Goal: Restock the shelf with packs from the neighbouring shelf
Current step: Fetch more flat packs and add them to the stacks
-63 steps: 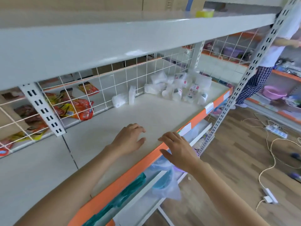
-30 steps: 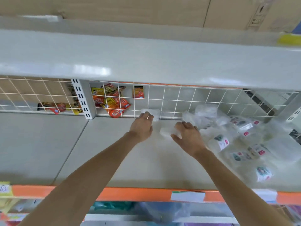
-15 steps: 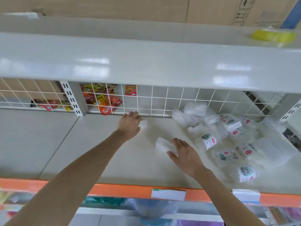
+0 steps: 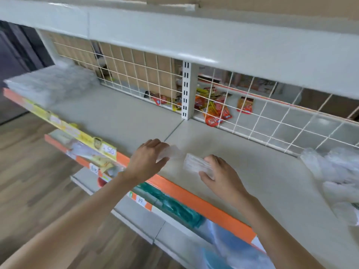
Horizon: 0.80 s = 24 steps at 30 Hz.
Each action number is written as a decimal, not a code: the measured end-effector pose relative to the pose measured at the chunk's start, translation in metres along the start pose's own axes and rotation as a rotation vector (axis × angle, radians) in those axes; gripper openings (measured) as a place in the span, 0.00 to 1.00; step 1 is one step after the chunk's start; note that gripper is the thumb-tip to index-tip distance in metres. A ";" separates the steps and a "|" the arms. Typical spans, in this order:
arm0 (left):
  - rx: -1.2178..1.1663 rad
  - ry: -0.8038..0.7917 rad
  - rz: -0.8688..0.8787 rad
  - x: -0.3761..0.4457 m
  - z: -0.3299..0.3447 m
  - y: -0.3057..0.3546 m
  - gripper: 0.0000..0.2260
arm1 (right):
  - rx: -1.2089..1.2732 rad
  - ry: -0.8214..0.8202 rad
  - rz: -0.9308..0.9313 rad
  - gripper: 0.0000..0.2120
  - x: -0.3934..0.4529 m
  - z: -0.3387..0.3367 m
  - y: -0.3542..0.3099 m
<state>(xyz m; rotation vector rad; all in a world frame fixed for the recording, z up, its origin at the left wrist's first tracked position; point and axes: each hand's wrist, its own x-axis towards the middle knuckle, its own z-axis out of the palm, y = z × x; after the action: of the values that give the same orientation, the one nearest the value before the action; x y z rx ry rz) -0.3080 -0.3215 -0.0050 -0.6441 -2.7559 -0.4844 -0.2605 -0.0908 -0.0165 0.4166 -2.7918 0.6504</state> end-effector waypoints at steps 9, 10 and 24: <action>-0.062 0.071 -0.234 -0.077 -0.076 -0.160 0.16 | 0.073 -0.040 -0.119 0.15 0.072 0.094 -0.151; -0.061 0.067 -0.259 -0.087 -0.083 -0.178 0.16 | 0.083 -0.046 -0.128 0.15 0.079 0.106 -0.167; -0.007 0.135 -0.427 -0.159 -0.142 -0.347 0.15 | 0.186 -0.166 -0.193 0.16 0.180 0.226 -0.314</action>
<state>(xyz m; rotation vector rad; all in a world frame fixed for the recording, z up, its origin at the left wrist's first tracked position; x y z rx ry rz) -0.3069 -0.7282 -0.0183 -0.0132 -2.7583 -0.5988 -0.3639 -0.5042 -0.0369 0.8006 -2.8030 0.8689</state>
